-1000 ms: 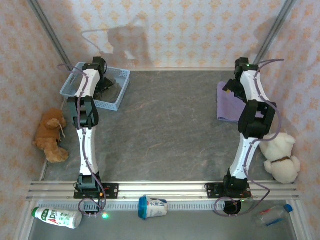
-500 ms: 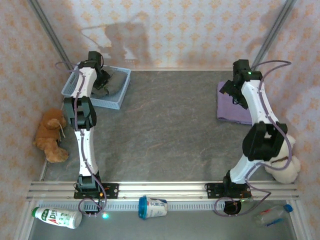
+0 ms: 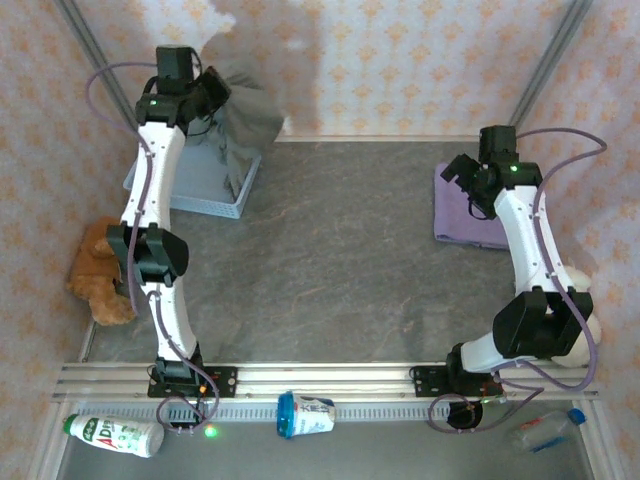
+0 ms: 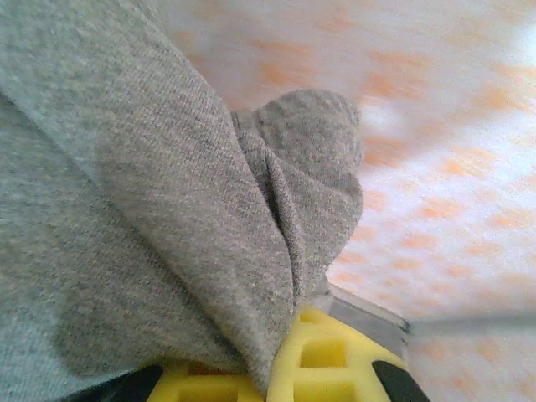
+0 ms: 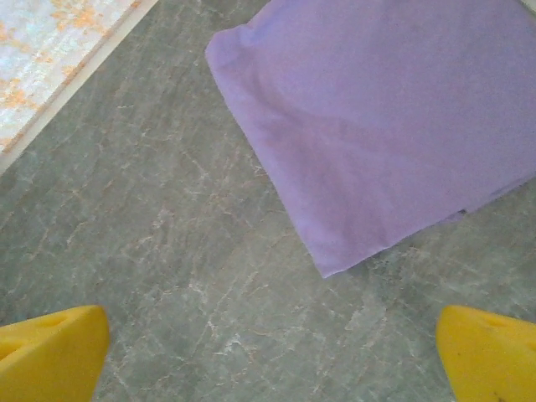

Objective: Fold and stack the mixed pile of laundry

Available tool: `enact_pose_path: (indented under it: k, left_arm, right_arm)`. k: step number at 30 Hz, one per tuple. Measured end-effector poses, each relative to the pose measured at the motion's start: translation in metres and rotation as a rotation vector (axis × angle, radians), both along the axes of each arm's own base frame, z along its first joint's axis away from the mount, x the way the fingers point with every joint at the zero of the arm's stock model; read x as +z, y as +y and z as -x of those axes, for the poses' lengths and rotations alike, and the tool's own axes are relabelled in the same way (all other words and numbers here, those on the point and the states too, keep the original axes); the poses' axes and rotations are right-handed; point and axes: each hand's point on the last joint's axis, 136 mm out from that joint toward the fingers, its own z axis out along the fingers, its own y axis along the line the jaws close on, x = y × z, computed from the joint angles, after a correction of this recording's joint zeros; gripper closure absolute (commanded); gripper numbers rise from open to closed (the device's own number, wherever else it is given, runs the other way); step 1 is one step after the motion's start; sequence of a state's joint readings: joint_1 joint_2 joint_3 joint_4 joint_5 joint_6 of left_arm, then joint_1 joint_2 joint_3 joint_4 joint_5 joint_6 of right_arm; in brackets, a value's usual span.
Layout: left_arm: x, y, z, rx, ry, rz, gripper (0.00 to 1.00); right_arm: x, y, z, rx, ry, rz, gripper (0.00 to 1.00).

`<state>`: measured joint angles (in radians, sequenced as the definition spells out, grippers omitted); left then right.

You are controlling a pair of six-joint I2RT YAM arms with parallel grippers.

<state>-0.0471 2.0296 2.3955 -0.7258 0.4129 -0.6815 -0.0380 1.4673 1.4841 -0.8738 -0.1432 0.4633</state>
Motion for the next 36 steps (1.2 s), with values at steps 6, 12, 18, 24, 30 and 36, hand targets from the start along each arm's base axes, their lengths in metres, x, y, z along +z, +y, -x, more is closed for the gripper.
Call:
enact_pose_path:
  k: [6, 12, 18, 24, 30, 36]
  left_arm:
    - [0.004, -0.12, 0.036, -0.281, -0.004, 0.012, 1.0]
    - [-0.068, -0.223, 0.074, -0.509, 0.161, -0.03, 0.0]
    - [-0.176, -0.225, 0.078, -0.49, 0.419, -0.133, 0.0]
    - [-0.218, -0.194, 0.083, -0.434, 0.527, -0.186, 0.0]
    - [-0.281, -0.18, 0.126, -0.461, 0.671, -0.214, 0.05]
    - [-0.317, -0.179, 0.14, -0.46, 0.723, -0.18, 0.06]
  right_arm:
    - [-0.006, 0.005, -0.006, 0.002, -0.021, -0.035, 0.01]
    - [-0.005, 0.008, -0.009, 0.009, -0.035, -0.052, 0.01]
    - [-0.016, 0.02, -0.006, 0.046, -0.01, -0.095, 0.01]
    - [-0.056, 0.07, 0.007, 0.167, 0.065, -0.129, 0.01]
    - [-0.105, 0.158, 0.011, 0.356, 0.163, -0.157, 0.09]
    - [-0.168, 0.206, 0.007, 0.407, 0.302, -0.144, 0.58]
